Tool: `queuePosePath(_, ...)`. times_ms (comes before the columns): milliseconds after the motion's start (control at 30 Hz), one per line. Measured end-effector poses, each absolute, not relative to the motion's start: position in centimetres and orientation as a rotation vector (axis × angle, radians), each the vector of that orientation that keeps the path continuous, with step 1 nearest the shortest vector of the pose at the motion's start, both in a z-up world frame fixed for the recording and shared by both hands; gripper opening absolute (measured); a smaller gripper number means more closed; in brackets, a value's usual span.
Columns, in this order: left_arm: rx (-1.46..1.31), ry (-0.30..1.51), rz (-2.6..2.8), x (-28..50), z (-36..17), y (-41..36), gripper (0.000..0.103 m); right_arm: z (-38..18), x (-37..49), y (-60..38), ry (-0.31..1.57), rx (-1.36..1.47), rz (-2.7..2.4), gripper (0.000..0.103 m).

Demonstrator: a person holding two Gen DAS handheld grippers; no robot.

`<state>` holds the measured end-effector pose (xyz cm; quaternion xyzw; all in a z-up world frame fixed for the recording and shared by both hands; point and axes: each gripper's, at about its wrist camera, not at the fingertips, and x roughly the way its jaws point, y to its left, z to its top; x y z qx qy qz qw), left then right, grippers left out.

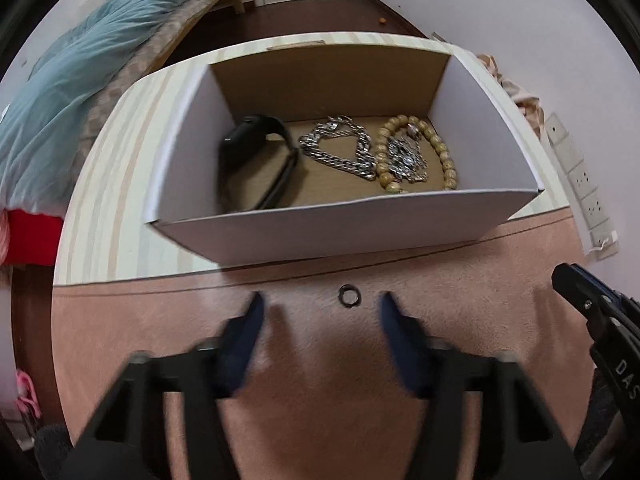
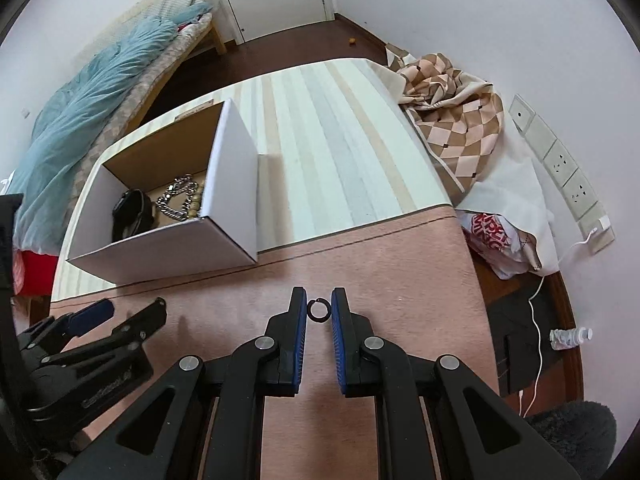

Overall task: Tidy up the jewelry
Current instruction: 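Grasp a small black ring with the right tool while the left tool grasps the other ring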

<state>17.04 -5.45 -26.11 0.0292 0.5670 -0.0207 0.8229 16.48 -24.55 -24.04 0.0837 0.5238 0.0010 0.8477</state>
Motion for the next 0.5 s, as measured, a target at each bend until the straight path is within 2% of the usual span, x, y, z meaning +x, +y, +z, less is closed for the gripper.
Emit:
queuePosePath(33,0.064,1.21,-0.046,17.1,-26.3,-5.6,0.025,-24.1,16.4,-24.7,1.106,0.178,0.001,0.013)
queuePosePath(167,0.068,1.19,-0.063,17.0,-26.6,-6.0,0.01,-24.4,16.4,-25.0,1.109,0.188,-0.001,0.013)
queuePosePath(500,0.073,1.132,-0.078,16.8,-25.6,-5.9,0.009,-23.2,16.3,-24.7,1.089,0.191,0.026,0.013)
